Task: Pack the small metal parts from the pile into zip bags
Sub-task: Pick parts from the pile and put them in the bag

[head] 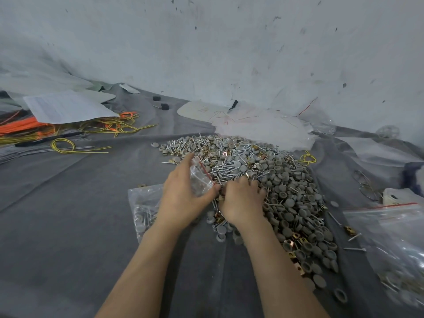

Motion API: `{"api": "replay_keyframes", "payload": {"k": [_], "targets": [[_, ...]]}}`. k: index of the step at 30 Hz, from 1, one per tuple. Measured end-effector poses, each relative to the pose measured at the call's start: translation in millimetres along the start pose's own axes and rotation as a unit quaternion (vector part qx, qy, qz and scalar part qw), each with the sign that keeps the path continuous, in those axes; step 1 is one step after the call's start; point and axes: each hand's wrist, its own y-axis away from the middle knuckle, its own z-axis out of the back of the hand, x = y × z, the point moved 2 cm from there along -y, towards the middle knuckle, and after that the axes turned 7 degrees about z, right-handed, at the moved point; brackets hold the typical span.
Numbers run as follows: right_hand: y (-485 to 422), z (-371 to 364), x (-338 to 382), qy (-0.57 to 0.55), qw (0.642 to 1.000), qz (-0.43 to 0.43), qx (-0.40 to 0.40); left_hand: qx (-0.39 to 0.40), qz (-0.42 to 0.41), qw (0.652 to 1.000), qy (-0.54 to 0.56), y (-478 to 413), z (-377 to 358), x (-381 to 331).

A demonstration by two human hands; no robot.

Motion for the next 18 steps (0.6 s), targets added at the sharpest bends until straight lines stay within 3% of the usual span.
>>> {"api": "replay_keyframes", "payload": {"k": [5, 10, 14, 18], "targets": [[-1, -1, -7, -0.097, 0.992, -0.004, -0.080, 0.009, -0.007, 1.000, -0.018, 0, -3, 4], [-5, 0, -24, -0.276, 0.951, -0.004, -0.139, 0.027, -0.009, 0.999, -0.025, -1, -9, 5], [-9, 1, -29, -0.329, 0.927, -0.003, -0.182, 0.028, -0.006, 0.999, -0.024, 0, -10, 7], [-10, 2, -31, -0.333, 0.925, 0.010, -0.182, 0.034, -0.004, 0.999, -0.029, -1, -11, 7]]}}
